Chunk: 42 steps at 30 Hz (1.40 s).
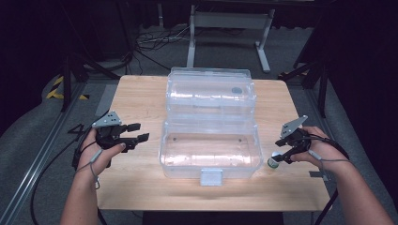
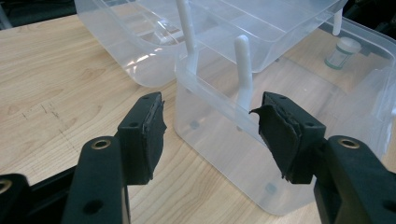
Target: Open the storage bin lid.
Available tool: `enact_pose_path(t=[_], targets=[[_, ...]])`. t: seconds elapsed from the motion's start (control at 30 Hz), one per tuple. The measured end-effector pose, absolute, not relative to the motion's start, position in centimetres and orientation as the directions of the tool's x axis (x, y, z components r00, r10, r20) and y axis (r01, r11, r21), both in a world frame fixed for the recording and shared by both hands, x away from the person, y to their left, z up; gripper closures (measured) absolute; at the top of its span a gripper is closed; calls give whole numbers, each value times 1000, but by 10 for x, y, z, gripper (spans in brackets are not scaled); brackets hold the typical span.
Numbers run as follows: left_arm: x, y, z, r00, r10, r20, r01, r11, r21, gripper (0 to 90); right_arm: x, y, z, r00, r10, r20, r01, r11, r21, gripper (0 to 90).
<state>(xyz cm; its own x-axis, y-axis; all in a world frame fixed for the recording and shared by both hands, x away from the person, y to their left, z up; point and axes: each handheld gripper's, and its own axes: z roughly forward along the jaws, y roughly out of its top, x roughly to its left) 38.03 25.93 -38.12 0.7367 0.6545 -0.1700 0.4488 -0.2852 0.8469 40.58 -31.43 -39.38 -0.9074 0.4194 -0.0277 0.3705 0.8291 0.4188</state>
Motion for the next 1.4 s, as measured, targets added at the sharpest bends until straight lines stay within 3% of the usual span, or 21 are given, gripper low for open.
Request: enact_pose_path(t=[0.73, 0.93, 1.07, 1.4], targets=[[380, 258, -383, 736, 654, -175, 456, -288, 842, 409, 406, -316, -416, -908, 419, -26, 387, 859, 334, 366], [381, 258, -384, 736, 653, -177, 460, -291, 839, 409, 405, -315, -420, -907, 420, -20, 392, 864, 317, 404], [381, 258, -384, 738, 651, -179, 458, -289, 840, 409, 406, -311, -420, -910, 414, -28, 387, 870, 306, 497], [381, 259, -385, 736, 652, -181, 462, -288, 839, 409, 407, -309, -410, -910, 415, -26, 384, 864, 326, 501]])
